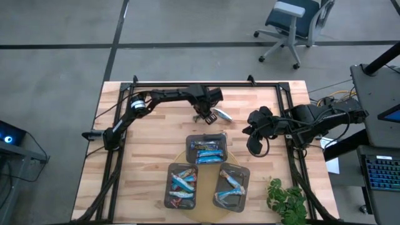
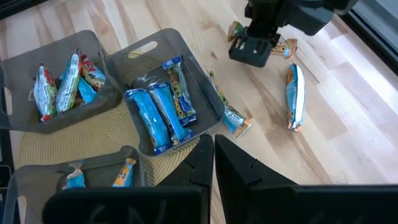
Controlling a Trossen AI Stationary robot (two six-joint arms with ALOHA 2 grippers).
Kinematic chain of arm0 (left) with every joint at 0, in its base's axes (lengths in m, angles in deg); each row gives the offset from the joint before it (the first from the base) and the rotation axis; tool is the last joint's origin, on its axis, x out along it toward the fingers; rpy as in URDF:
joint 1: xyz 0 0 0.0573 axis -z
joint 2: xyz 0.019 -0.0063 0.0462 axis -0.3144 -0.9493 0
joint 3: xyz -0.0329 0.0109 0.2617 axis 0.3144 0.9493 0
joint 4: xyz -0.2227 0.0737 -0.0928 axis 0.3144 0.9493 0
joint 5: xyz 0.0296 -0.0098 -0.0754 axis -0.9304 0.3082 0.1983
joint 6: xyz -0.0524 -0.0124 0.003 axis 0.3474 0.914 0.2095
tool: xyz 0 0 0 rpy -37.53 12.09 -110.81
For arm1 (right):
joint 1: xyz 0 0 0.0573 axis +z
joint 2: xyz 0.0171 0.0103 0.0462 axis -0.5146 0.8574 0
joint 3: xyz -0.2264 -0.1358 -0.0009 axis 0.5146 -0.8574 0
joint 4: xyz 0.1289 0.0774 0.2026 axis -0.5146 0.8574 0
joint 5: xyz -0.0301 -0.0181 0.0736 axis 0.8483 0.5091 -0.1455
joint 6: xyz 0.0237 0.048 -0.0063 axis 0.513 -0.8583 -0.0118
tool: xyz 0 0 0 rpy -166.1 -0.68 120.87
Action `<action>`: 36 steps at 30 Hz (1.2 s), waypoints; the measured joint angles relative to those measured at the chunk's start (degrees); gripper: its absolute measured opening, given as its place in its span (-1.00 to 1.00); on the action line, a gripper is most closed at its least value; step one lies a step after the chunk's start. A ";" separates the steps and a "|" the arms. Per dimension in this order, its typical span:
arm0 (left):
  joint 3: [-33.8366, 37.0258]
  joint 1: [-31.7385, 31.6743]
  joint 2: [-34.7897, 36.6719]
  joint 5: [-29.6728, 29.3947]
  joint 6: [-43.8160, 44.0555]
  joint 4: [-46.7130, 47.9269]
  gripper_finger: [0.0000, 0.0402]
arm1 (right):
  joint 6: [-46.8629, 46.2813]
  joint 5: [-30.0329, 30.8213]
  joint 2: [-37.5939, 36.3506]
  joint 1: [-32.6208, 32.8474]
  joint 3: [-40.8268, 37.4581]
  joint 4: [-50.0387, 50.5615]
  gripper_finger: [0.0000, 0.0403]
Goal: Pick and place Granola Bars by type
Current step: Put the top left yellow granola bar into the bottom right black bin
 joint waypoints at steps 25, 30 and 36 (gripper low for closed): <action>-18.36 3.17 5.68 28.11 -9.68 3.20 -0.58 | 3.03 0.57 -10.99 -0.05 0.00 2.65 -0.96; -18.34 5.34 7.28 28.18 -11.75 2.86 -0.58 | 2.87 0.57 -16.24 -0.04 0.00 6.38 -0.96; -18.49 9.11 10.02 28.57 -14.20 2.25 -0.58 | 1.19 0.53 -21.11 0.00 0.04 10.01 -0.96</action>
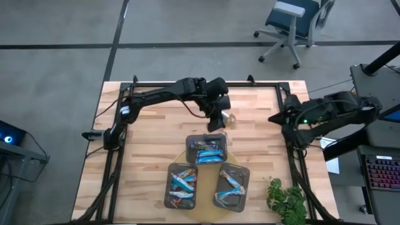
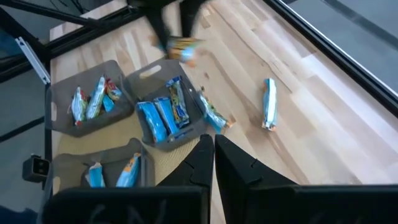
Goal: Pick and place Granola Bars by type
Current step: Put the top left yellow granola bar into the bottom right black bin
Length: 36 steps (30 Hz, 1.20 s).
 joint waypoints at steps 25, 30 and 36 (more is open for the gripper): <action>-0.57 17.55 3.23 1.01 -1.74 -8.63 -0.58 | -0.24 0.04 -1.97 0.00 -0.07 2.42 -0.96; -0.52 18.99 3.23 0.88 -0.61 -11.76 -0.58 | -0.23 0.04 -1.45 0.00 -0.09 2.39 -0.96; 1.37 20.09 3.20 0.90 0.75 -19.37 -0.58 | -0.13 1.04 -1.25 0.00 -0.15 2.40 -0.96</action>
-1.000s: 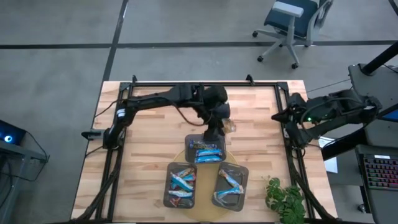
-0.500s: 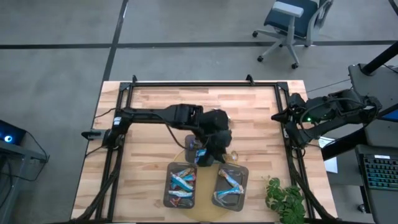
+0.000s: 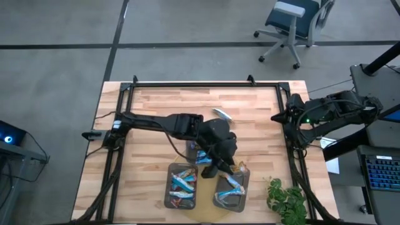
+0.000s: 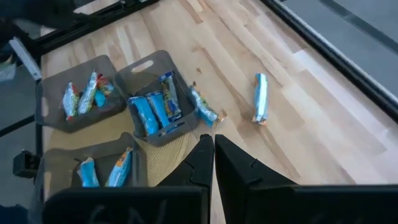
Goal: Pick and place Granola Bars by type
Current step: Put the top left yellow granola bar into the bottom right black bin
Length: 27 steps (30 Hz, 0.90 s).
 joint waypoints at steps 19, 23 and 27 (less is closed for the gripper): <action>31.50 0.25 -0.09 -0.04 6.99 -40.69 -0.58 | -0.13 0.51 -0.02 -0.02 0.00 0.17 -0.96; 38.88 0.23 -0.14 -0.03 10.32 -49.35 -0.58 | -0.13 0.51 -0.02 -0.02 0.00 0.46 -0.96; 44.46 0.23 -0.15 -0.04 14.35 -56.58 -0.58 | -0.13 0.51 -0.02 -0.02 0.00 0.49 -0.96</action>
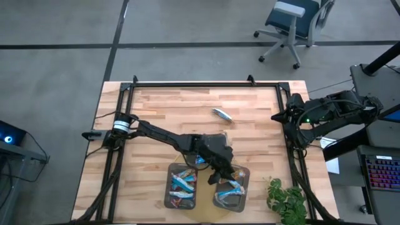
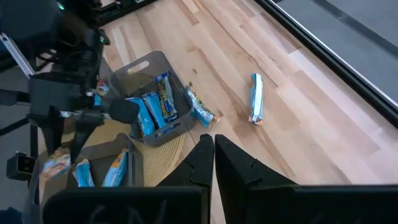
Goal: Pick and place Granola Bars by type
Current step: Put the top left yellow granola bar into the bottom right black bin
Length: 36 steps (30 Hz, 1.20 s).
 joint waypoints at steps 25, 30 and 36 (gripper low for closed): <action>1.36 1.42 -0.66 -1.74 1.11 -4.50 -0.58 | 0.00 1.67 -0.02 -0.02 0.00 0.42 -0.96; 1.47 1.54 -0.75 -5.05 -1.68 -3.78 -0.58 | 0.00 2.89 -0.02 0.02 0.00 0.42 -0.96; 1.47 1.44 -0.75 -6.39 -2.30 -3.20 -0.58 | 0.00 2.99 0.00 0.02 0.00 0.42 -0.96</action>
